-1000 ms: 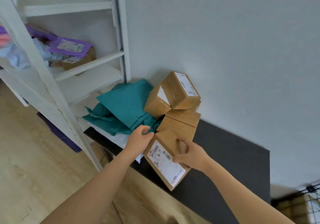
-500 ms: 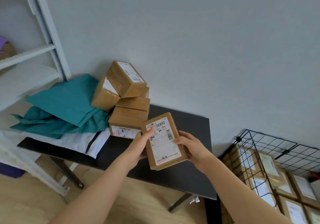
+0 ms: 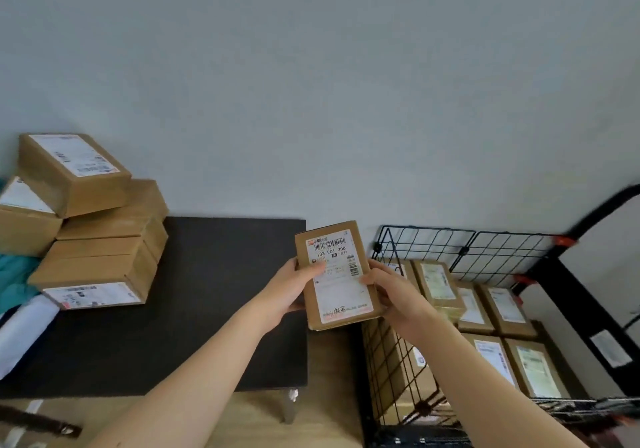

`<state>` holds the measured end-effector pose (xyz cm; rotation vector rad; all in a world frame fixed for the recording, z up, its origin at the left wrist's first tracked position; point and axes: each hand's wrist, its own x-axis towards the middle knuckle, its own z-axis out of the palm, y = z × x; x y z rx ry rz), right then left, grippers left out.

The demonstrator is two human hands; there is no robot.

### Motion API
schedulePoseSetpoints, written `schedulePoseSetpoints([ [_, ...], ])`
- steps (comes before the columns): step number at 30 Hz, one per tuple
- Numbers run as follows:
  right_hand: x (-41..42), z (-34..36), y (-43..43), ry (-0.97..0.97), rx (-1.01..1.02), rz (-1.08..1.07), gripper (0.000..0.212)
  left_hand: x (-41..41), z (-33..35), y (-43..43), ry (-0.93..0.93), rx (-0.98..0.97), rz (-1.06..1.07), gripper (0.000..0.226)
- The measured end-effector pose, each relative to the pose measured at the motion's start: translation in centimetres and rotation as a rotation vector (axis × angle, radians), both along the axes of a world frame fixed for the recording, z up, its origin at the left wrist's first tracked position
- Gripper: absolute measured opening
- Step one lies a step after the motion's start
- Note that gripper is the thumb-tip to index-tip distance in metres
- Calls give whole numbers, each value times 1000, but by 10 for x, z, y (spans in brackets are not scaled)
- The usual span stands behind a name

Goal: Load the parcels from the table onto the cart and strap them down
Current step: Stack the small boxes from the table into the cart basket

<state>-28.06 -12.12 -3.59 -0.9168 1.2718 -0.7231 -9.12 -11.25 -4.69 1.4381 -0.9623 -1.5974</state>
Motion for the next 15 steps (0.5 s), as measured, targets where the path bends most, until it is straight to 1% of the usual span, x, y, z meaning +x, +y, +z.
schedulePoseSetpoints([
  [2, -48, -3, -14, -8, -8, -15, 47, -48, -2, -17, -15, 18, -11, 37],
  [3, -73, -5, -21, -2, -14, -15, 46, -73, -3, -26, -24, 27, -21, 37],
  [4, -97, -6, -29, 1, -16, -18, 45, -98, -4, -33, -31, 27, -35, 34],
  [7, -169, -17, -51, -7, -2, -49, 43, -173, -7, -56, -45, 34, -66, 15],
  [9, -211, -26, -65, -15, 33, -81, 44, -217, -15, -71, -57, 40, -83, 11],
  [13, -277, -50, -85, -30, 136, -140, 44, -285, -38, -94, -132, 107, -105, 37],
  [15, -301, -65, -91, -5, 181, -157, 45, -311, -53, -103, -191, 130, -135, 36],
])
